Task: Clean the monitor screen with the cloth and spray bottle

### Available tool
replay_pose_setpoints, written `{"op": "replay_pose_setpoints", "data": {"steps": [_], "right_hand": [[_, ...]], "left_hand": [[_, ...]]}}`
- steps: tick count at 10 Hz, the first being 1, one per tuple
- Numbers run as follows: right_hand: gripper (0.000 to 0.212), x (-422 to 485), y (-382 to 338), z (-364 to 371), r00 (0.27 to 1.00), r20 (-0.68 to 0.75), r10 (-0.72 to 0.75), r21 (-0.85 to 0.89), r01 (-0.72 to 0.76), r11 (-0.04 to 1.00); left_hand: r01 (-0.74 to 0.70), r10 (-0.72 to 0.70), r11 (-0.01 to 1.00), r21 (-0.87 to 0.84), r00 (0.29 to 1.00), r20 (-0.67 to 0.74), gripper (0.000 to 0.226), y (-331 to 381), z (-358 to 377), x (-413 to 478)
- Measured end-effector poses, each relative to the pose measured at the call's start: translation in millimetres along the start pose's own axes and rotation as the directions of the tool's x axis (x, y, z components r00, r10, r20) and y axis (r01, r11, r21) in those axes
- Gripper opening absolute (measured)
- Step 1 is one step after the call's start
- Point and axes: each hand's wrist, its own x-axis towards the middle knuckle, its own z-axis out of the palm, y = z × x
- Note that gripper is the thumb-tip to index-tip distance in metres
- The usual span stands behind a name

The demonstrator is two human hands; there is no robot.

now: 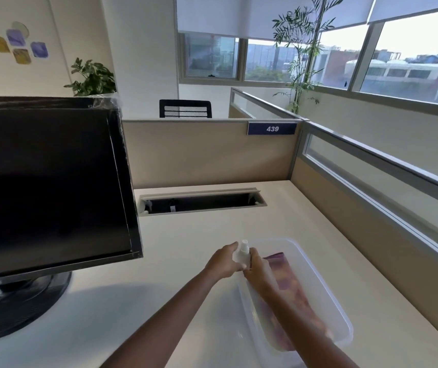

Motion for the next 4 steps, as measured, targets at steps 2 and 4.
{"op": "replay_pose_setpoints", "data": {"steps": [2,4], "right_hand": [[0.035,4,5,2,0.999,-0.002,-0.037,-0.029,0.037,0.999],[0.059,2,12,-4,1.000,-0.017,-0.011,0.016,0.011,1.000]], "left_hand": [[0.016,-0.016,1.000,-0.025,1.000,-0.014,0.070,-1,3,-3],[0.003,-0.002,1.000,0.017,0.999,-0.038,0.065,-11,5,-17]]}}
